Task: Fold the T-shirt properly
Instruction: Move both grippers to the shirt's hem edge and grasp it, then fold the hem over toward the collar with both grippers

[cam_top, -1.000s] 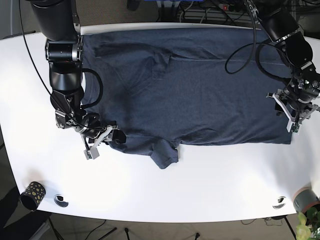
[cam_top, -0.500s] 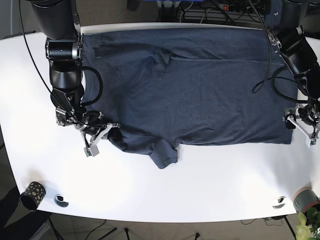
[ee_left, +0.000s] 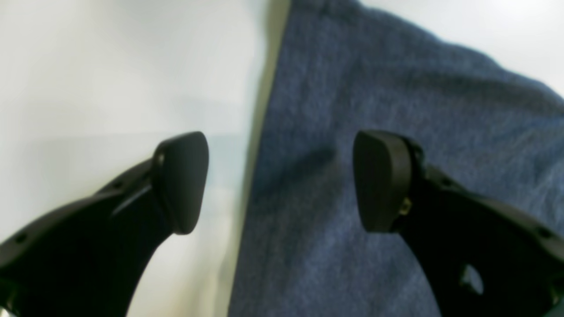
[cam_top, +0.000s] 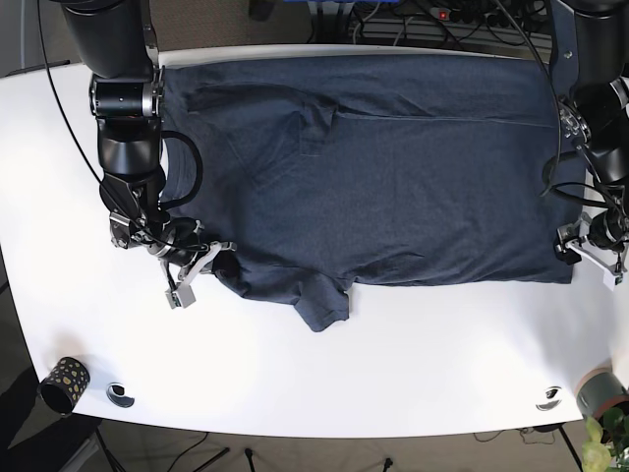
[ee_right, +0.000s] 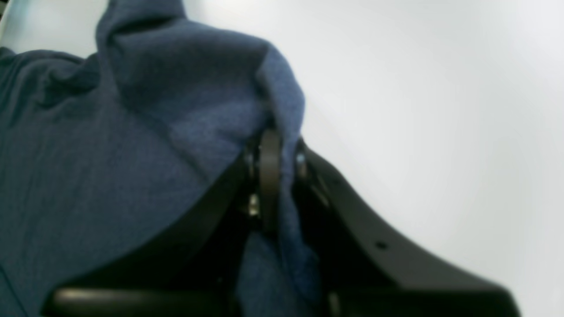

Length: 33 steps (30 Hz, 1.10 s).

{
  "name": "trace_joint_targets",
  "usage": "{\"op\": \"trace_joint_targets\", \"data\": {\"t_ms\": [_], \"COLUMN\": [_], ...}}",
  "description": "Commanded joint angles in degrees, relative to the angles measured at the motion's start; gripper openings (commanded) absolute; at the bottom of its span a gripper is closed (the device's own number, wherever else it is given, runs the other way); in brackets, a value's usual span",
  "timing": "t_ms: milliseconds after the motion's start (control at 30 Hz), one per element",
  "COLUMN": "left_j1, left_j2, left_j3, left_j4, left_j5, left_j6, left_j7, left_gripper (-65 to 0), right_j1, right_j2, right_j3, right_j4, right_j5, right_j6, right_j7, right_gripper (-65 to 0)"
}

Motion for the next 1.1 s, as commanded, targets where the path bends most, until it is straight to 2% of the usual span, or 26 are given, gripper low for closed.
{"op": "trace_joint_targets", "data": {"t_ms": [0,133,367,433,500,533,567,633,667,800,933,1067], "left_j1": [-1.37,-1.37,-1.37,-1.37,-1.37,-1.37,-1.37,-1.46,-1.46,-1.28,0.22,1.01], "left_j2": [-0.53,0.08,2.72,2.81,2.81,2.81,2.81,2.81,2.81,2.81,2.98,4.83], "left_j3": [0.14,1.82,2.78,2.78,2.78,2.78,2.78,2.69,2.69,1.55,-2.14,-2.49], "left_j4": [-0.91,-1.35,-1.08,-1.08,-1.00,-1.00,-0.91,-0.91,-0.91,0.06,5.42,11.58], "left_j5": [-0.25,-0.25,-0.25,-0.25,-0.25,-0.25,-0.25,-0.25,-0.25,-0.33,-0.25,-0.25], "left_j6": [-3.29,-7.77,-8.12,-8.21,-8.21,-8.21,-8.21,-8.21,-8.21,-8.30,-8.48,-9.09], "left_j7": [-0.69,-0.60,-0.60,-0.78,-0.95,-0.95,-0.95,-2.18,-3.33,-5.17,-4.82,-2.45], "left_gripper": [-16.8,-17.1,-17.4,-19.6,-28.3,-37.1,-42.4,-59.0,-65.0,-64.7,-65.0,-65.0], "right_j1": [1.85,1.85,1.85,1.85,1.85,1.85,1.85,1.85,1.94,2.02,1.23,-0.88], "right_j2": [0.69,0.69,0.69,0.69,0.69,0.69,0.69,0.69,0.69,0.69,0.69,1.22], "right_j3": [0.19,0.19,0.19,0.19,0.19,0.19,0.19,0.19,0.19,0.19,0.19,0.54], "right_j4": [0.91,0.91,0.91,1.00,1.00,1.00,1.00,1.00,1.00,1.26,6.71,14.01], "right_j5": [0.88,0.97,0.97,0.97,0.97,0.97,0.97,0.97,0.97,1.32,0.97,1.23], "right_j6": [0.47,0.47,0.47,0.47,0.47,0.47,0.47,0.64,0.82,1.00,0.82,0.64], "right_j7": [1.05,0.97,0.97,0.97,0.97,0.97,0.97,0.97,0.97,0.97,0.70,-3.17], "right_gripper": [-62.9,-62.9,-62.9,-62.9,-62.9,-63.3,-63.4,-63.6,-63.6,-63.9,-65.0,-65.0]}}
